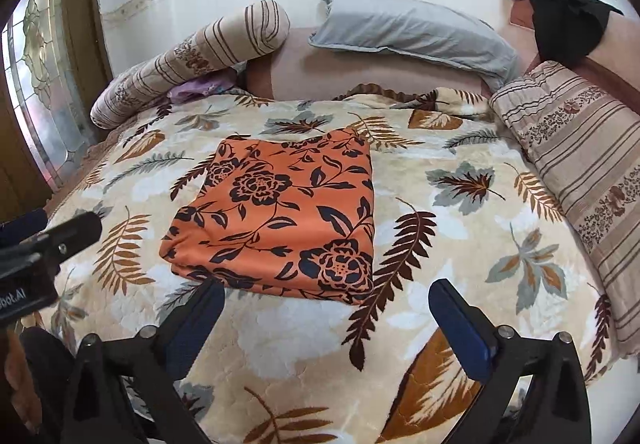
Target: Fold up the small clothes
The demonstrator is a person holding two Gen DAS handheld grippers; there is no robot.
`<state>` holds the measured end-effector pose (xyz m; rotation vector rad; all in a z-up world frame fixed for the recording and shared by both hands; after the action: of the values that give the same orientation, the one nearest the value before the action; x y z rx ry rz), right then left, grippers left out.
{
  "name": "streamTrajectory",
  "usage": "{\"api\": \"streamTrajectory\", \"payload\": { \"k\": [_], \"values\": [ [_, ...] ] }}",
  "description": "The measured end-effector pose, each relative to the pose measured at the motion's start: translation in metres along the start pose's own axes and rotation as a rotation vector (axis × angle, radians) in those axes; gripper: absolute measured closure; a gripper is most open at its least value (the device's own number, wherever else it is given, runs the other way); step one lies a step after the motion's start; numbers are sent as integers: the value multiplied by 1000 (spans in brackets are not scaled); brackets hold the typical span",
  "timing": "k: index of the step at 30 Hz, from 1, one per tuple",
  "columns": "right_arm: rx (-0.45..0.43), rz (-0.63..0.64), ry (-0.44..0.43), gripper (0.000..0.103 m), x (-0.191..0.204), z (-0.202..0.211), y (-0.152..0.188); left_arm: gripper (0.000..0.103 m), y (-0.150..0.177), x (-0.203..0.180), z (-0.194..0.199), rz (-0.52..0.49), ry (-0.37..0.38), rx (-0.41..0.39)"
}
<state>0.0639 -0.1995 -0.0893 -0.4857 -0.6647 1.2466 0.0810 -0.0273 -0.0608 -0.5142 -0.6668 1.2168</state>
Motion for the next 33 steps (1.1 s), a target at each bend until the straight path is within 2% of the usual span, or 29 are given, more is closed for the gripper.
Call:
{"api": "streamTrajectory", "payload": {
  "k": [33],
  "values": [
    [5,24,38,0,1,-16,-8,4,-9,4,-19,26,17,15]
  ]
}}
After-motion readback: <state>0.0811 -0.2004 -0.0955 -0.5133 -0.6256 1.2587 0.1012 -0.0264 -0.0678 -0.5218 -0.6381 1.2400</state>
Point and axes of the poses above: each gripper's, at about its wrist camera, not at the fingertips, and z roughly against the way its jaws point, x to its left, y to its underside, the point moved 9 cm from there along -z, roughly the way its jaws point, and after that the axes turned 13 degrees about -z, right-handed, at the moved point
